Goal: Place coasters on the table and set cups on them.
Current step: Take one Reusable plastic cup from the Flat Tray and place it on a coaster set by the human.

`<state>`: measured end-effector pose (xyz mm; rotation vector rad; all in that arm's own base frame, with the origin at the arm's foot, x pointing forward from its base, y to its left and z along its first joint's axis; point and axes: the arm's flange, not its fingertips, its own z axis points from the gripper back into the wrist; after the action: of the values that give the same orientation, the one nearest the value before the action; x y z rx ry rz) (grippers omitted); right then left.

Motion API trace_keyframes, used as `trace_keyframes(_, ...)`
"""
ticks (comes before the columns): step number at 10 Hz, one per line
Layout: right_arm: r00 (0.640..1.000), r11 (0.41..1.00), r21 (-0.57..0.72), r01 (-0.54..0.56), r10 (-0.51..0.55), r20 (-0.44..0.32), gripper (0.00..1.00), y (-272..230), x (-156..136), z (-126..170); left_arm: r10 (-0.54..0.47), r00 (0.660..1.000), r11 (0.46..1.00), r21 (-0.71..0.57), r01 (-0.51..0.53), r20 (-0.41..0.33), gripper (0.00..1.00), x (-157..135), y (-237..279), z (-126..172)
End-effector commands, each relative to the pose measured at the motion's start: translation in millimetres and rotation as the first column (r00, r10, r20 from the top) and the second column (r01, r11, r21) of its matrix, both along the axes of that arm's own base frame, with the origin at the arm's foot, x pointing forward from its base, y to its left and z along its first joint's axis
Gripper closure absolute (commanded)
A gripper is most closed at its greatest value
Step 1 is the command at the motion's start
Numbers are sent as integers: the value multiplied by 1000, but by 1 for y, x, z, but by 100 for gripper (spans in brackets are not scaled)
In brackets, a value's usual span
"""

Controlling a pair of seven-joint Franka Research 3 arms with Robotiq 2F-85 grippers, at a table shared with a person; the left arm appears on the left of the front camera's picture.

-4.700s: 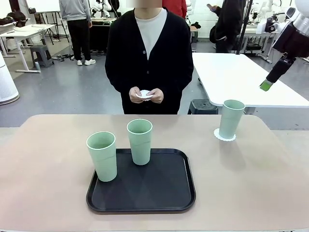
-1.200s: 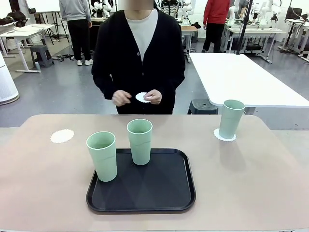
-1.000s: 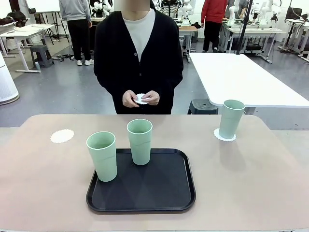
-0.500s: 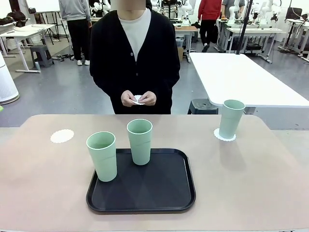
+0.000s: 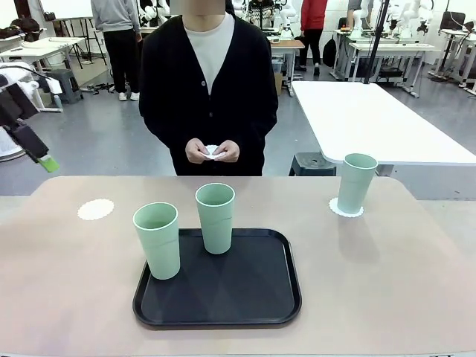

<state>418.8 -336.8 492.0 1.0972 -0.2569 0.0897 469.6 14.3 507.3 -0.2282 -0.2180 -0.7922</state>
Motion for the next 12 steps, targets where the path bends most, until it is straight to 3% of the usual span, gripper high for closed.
trace_keyframes(1,1000,1000,10,9,-9,2,0,1,1,2,-76,996,995,68,72,54,0,-4,-14,-11)
trace_keyframes(3,1000,1000,10,9,-9,2,0,1,1,2,-134,989,986,108,127,60,0,-4,-36,-22)
trace_keyframes(9,1000,1000,10,9,-9,2,0,1,1,2,-109,993,991,77,105,42,0,0,-37,-19)
trace_keyframes(10,1000,1000,10,9,-9,2,0,1,1,2,-320,941,947,-5,322,112,0,-3,-41,-23)
trace_keyframes(12,1000,1000,10,9,-9,2,0,1,1,2,-493,832,842,-104,530,256,0,-9,-57,-26)
